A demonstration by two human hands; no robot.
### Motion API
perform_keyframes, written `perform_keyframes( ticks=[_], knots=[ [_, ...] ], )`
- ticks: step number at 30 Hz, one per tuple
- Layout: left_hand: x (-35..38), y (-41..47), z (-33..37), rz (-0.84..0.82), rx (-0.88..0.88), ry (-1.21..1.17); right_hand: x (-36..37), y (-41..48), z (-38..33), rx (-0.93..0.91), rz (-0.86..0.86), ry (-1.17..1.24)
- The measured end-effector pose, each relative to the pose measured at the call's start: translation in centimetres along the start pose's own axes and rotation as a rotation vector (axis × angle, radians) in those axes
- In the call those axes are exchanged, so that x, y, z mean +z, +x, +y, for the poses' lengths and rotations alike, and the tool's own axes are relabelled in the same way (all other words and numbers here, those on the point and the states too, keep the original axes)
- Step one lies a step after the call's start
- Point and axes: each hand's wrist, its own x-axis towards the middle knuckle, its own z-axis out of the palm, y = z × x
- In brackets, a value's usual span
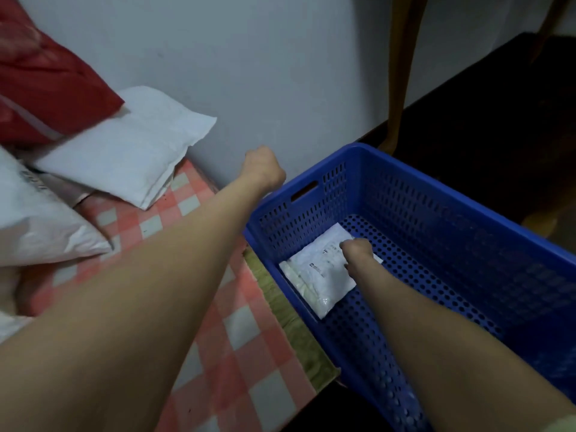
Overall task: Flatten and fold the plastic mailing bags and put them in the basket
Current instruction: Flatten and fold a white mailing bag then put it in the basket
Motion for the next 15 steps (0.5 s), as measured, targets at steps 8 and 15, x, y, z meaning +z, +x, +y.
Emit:
perform_keyframes(
  ticks=[8,15],
  knots=[
    [-5.0,-7.3,-1.6,0.105,0.073,-0.175,2.2,-10.7,-8.3,-0.238,-0.099,-0.086],
    [-9.1,-12.2,-5.1,0.192,0.046,-0.197,4.8,-20.4,-12.0,-0.386,-0.220,-0.090]
  ],
)
